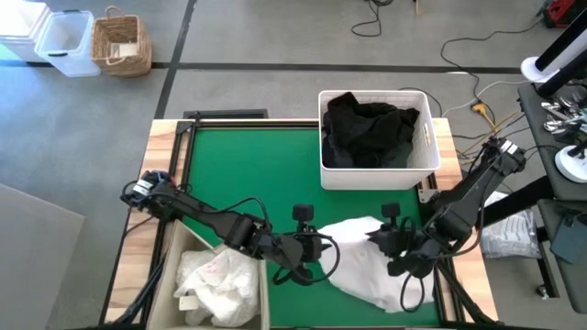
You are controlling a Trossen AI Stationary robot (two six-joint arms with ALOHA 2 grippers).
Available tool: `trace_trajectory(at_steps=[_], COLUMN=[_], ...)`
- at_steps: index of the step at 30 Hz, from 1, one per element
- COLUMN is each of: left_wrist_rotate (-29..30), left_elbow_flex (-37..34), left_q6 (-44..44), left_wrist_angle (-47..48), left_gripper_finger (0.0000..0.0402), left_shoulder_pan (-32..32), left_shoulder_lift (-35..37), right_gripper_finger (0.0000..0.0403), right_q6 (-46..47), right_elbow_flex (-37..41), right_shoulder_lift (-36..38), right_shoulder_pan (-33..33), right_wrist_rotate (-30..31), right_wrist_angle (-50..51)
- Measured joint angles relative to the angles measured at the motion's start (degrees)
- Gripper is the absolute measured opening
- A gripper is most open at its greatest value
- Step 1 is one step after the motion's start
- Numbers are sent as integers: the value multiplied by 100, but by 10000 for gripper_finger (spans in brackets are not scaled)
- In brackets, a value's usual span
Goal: Sort clothes
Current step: Put the white polo shirt into the bottom left white bin
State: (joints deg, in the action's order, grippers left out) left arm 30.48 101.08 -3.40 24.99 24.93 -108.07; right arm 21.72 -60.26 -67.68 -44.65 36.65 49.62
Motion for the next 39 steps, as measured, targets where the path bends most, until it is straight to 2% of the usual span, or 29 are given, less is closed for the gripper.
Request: trace_trajectory(at_steps=[8,12,16,21,28,32,35,39], left_wrist_rotate=[-2,-2,-11,-3,-15,-15,-15,-207], left_elbow_flex=[-73,-79,-79,-79,-79,-79,-79,-79], left_q6=[119,134,133,140,173,198,187,164], left_wrist_angle=[-110,-338,-317,-482,-637,-630,-602,-595], left_gripper_finger=[165,213,246,267,266,251,223,154], left_shoulder_pan=[-76,-104,-169,-310,-386,-412,-411,-412], left_shoulder_lift=[-14,-40,-177,-406,-535,-557,-557,-557], right_gripper_finger=[13,13,13,13,13,13,13,13], right_q6=[-617,-645,-826,-1297,-1648,-1684,-1692,-1725], right_elbow_flex=[-64,-69,-77,-77,-108,-112,-112,-112], right_shoulder_lift=[0,0,0,0,-2,-2,-2,-2], right_shoulder_pan=[176,328,467,508,508,510,512,510], right_wrist_rotate=[220,244,253,256,254,255,255,253], right_wrist_angle=[-534,-549,-645,-1055,-1268,-1271,-1280,-1284])
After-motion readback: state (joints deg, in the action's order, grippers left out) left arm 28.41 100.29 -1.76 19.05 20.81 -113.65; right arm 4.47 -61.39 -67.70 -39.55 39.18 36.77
